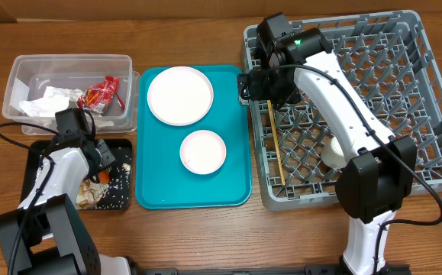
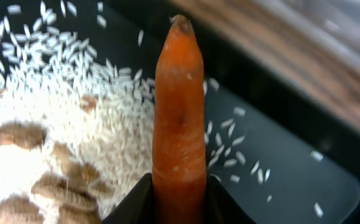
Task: Sort waste into correct bins and load items into the dishwasher
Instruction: 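Carry the carrot left and release it onto the black tray, then grasp the rim of the white plate on the tray with the left gripper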
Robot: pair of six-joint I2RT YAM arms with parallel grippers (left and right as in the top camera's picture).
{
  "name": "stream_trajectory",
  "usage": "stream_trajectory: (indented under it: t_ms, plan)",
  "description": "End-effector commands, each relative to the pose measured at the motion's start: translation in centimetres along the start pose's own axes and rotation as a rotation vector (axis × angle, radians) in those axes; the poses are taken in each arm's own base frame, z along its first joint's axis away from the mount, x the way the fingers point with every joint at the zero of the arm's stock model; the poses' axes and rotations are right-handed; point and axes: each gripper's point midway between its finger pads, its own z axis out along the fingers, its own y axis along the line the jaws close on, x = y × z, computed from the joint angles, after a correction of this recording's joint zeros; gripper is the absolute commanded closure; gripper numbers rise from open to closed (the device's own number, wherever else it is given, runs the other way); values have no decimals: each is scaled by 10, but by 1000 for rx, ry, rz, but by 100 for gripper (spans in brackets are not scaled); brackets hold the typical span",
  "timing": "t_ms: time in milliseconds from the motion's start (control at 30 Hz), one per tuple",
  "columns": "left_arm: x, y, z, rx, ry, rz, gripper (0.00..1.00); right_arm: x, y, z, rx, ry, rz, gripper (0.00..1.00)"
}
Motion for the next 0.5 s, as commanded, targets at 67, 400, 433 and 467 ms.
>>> stream_trajectory:
  t_ms: [67,400,433,467]
  plan:
    - [-7,2,-11,-13,23,9,80,-6,8,-16,-19,-45,-10,0]
    - [12,1,-15,-1,114,-11,19,-6,8,-16,-19,-45,-10,0]
    - [11,-2,-17,17,120,-11,16,-6,8,-16,-19,-45,-10,0]
    - [10,-4,-20,25,123,-8,13,-6,8,-16,-19,-45,-10,0]
